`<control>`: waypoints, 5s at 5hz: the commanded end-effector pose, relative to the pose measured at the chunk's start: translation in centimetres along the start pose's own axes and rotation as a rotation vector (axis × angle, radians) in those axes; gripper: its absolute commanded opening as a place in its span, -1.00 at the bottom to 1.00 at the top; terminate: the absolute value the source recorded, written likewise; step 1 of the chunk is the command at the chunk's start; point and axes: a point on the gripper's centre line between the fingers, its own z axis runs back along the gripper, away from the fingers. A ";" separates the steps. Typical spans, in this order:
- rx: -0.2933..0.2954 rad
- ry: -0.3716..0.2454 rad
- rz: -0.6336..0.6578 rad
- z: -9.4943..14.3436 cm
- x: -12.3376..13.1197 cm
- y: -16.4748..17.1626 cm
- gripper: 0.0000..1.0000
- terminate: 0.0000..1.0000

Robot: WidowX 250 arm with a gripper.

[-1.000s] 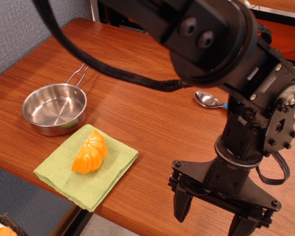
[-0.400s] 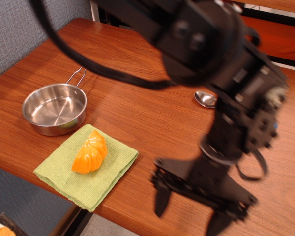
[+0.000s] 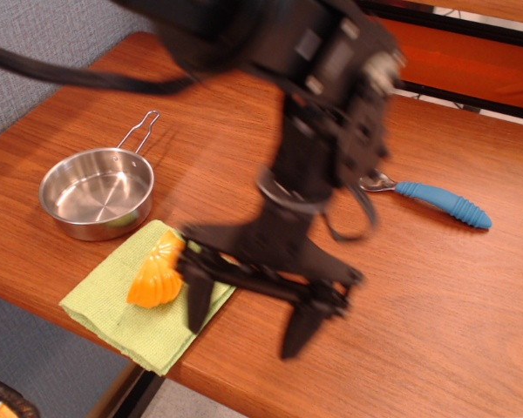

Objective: Move orange from cloth to between spoon and pot.

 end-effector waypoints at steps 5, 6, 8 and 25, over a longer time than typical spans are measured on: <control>0.009 -0.268 -0.042 -1.6 6.1 6.2 1.00 -1.00; 0.040 -0.237 -0.038 -2.5 6.3 6.4 1.00 -1.00; 0.045 -0.201 -0.033 -4.2 6.8 6.9 1.00 -1.00; -0.035 -0.131 0.117 0.4 23.3 5.2 1.00 -1.00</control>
